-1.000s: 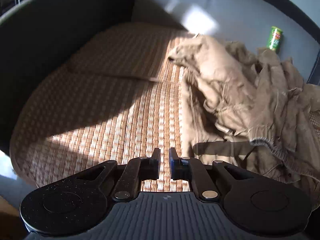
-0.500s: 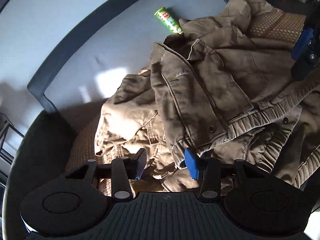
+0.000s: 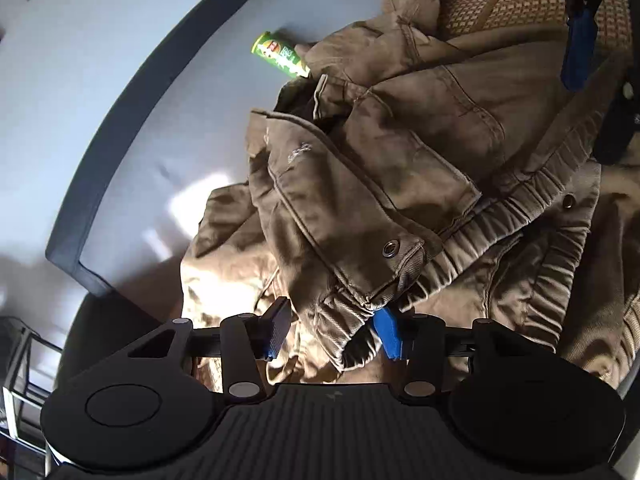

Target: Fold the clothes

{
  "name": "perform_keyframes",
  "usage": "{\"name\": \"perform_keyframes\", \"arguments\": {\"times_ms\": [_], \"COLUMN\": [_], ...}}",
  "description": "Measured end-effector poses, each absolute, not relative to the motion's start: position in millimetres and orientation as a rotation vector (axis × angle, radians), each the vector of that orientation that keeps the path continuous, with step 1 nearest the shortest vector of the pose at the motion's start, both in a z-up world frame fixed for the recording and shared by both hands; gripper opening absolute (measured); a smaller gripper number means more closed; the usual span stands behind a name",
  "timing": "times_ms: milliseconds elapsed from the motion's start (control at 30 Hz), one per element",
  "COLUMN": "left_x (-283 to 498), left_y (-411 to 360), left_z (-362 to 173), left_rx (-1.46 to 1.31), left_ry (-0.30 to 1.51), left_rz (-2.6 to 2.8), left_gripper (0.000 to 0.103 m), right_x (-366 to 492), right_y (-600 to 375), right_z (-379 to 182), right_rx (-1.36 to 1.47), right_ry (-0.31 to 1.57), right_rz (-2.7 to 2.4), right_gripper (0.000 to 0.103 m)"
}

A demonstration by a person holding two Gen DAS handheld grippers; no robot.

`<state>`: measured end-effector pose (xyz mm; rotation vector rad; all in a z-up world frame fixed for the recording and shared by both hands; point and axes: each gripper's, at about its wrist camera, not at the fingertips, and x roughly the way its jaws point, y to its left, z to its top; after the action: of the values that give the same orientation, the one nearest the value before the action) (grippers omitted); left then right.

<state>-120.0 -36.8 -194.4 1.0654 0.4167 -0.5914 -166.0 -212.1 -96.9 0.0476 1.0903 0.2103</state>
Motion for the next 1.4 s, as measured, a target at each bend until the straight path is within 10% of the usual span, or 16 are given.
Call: {"name": "perform_keyframes", "arguments": {"times_ms": [100, 167, 233, 433, 633, 833, 1000, 1067, 1400], "left_x": [-106.6, -83.4, -60.4, -42.8, -85.1, -106.5, -92.6, -81.6, -63.7], "left_y": [-37.8, -21.6, 3.3, 40.5, -34.0, -73.0, -23.4, -2.8, 28.1], "left_z": [-180.2, -151.9, -121.4, -70.0, -99.5, -184.4, -142.8, -118.9, -93.7], "left_rx": [0.938, 0.662, 0.354, -0.173, -0.134, 0.053, -0.044, -0.062, 0.073], "left_ry": [0.475, 0.602, 0.707, 0.812, 0.986, 1.232, 1.166, 1.102, 1.069], "left_rz": [-0.58, -0.575, -0.563, -0.619, -0.847, -0.828, -0.85, -0.854, -0.938], "left_gripper": [0.005, 0.002, 0.001, 0.0, 0.002, 0.007, 0.052, 0.071, 0.074], "right_x": [-170.2, -172.6, -172.9, -198.1, -267.3, -276.1, -254.2, -247.3, -201.2], "right_y": [-191.8, -182.3, -179.7, -239.4, -314.8, -375.2, -402.6, -411.0, -385.5], "right_z": [-107.4, -114.7, -119.6, -33.2, 17.7, -75.4, -90.1, -71.1, -11.8], "right_rx": [-0.186, -0.323, -0.422, -0.255, -0.082, 0.268, 0.415, 0.42, 0.009], "right_ry": [1.087, 1.085, 1.08, 0.823, 0.728, 1.024, 1.175, 1.187, 1.273], "right_rz": [0.23, 0.236, 0.223, 0.038, -0.185, -0.259, -0.236, -0.192, -0.031], "right_gripper": [0.07, 0.064, 0.007, 0.005, 0.005, 0.006, 0.056, 0.059, 0.067]}}
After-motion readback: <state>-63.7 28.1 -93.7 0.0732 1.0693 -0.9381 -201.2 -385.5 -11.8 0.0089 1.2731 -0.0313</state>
